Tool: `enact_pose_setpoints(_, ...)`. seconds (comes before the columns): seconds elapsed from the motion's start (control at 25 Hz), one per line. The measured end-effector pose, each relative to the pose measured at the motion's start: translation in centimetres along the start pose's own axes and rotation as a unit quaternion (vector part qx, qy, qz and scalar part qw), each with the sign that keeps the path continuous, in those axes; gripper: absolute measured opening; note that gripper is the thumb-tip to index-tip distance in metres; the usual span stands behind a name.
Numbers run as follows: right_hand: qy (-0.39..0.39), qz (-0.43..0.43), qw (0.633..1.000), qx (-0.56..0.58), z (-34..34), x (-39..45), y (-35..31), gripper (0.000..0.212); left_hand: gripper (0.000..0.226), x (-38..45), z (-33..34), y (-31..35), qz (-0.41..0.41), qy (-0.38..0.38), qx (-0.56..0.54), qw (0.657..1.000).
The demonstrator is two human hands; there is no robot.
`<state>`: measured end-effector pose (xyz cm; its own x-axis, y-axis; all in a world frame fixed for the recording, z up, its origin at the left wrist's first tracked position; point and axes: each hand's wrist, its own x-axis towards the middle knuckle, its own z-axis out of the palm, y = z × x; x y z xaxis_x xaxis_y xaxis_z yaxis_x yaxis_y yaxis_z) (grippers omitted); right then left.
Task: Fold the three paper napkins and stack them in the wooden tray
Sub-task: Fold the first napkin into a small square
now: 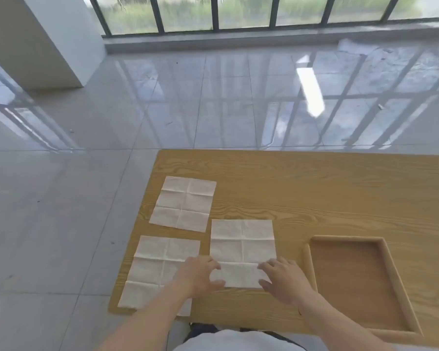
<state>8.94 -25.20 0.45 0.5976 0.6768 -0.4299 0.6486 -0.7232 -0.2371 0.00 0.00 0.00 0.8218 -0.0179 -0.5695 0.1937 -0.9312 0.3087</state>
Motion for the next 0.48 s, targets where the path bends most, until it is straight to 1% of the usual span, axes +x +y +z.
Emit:
enact_pose_setpoints(0.08,-0.018,0.009,1.0,-0.009,0.8,0.1,0.0,0.043,0.061,0.2,0.7,-0.1,-0.008,-0.015,0.012,1.0)
enact_pose_setpoints(0.12,-0.016,0.01,1.0,-0.016,1.4,0.0,0.0,0.043,0.058,0.2,1.3,-0.3,-0.007,-0.011,0.021,1.0)
enact_pose_setpoints(0.28,0.007,0.021,0.999,-0.024,3.5,-0.8,-1.0,0.043,0.047,0.2,3.8,-1.1,0.033,0.055,0.073,0.995)
enact_pose_setpoints(0.36,0.031,0.033,0.999,-0.02,4.0,-1.7,-1.7,0.046,0.048,-0.2,5.4,-1.1,0.048,0.073,0.083,0.993)
enact_pose_setpoints(0.48,0.07,0.029,0.997,-0.013,4.9,-3.3,-2.5,0.054,0.057,-1.3,7.7,-0.7,0.064,0.083,0.093,0.99)
